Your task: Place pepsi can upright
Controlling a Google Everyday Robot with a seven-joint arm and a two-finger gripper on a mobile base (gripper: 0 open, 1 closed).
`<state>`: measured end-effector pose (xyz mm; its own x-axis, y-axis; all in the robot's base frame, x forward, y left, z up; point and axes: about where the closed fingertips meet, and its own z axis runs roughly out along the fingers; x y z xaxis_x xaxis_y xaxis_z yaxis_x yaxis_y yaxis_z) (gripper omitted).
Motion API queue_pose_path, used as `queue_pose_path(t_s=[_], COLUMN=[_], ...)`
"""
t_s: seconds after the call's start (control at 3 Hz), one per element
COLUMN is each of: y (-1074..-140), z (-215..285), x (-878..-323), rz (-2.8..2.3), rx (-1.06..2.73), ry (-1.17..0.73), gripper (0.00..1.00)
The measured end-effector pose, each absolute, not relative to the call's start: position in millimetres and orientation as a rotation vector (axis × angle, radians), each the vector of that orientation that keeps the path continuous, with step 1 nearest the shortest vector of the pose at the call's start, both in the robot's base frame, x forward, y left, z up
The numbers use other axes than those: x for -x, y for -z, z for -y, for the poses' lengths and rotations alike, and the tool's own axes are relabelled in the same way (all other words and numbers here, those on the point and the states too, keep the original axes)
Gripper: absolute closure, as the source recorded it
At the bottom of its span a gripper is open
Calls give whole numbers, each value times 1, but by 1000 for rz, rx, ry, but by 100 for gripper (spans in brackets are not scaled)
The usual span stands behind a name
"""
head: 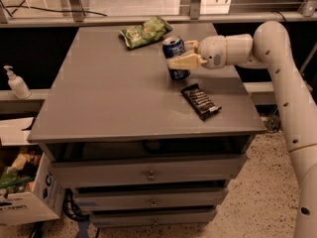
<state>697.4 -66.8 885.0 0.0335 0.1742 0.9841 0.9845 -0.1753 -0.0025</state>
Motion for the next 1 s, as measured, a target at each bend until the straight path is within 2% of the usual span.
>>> queue_pose_path(t_s=[0.33, 1.0], y=[-878, -869], z=[70, 74], x=[-696, -695], rz=[1261, 1294], rx=[1488, 1490], ry=[1208, 1174], gripper=[82, 36])
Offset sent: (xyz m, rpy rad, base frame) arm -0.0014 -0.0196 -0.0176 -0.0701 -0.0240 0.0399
